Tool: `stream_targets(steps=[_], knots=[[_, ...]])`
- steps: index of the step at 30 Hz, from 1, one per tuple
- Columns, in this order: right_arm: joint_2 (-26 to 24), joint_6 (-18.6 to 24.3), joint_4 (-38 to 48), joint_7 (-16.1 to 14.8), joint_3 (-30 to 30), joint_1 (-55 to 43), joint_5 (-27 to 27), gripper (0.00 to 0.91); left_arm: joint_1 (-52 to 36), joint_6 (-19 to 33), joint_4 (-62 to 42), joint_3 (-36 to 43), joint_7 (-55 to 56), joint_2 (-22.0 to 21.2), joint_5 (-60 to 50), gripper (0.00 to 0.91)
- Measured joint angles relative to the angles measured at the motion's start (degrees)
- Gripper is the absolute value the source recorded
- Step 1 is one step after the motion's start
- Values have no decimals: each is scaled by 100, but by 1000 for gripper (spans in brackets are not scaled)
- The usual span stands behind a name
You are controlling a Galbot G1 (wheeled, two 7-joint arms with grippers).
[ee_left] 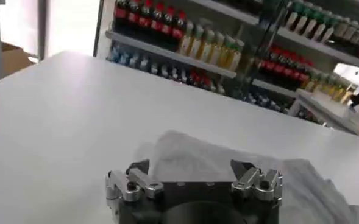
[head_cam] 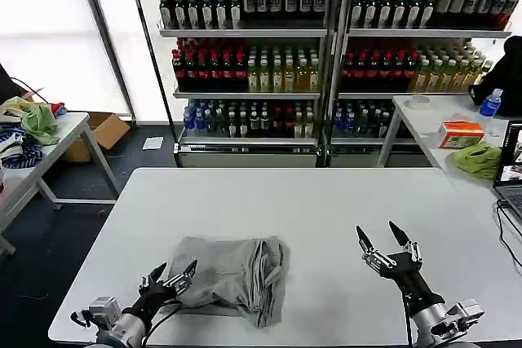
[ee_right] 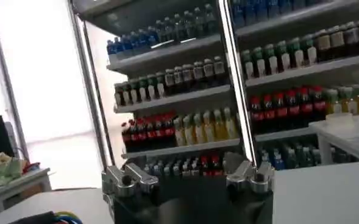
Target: Fold and organize the clothes.
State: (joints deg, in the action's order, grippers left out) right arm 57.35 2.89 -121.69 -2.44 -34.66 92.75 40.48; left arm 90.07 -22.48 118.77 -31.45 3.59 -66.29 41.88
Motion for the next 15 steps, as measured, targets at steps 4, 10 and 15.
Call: stream_targets(steps=[4, 10, 15], knots=[[3, -14, -38, 5, -4, -12, 0, 907, -17, 4, -161, -5, -118, -40, -73, 907], [63, 5, -24, -12, 13, 16, -5, 907, -93, 20, -422, -18, -264, -51, -112, 121], [110, 43, -23, -29, 5, 62, -24, 907, -155, 44, -511, 29, -318, -115, -113, 10]])
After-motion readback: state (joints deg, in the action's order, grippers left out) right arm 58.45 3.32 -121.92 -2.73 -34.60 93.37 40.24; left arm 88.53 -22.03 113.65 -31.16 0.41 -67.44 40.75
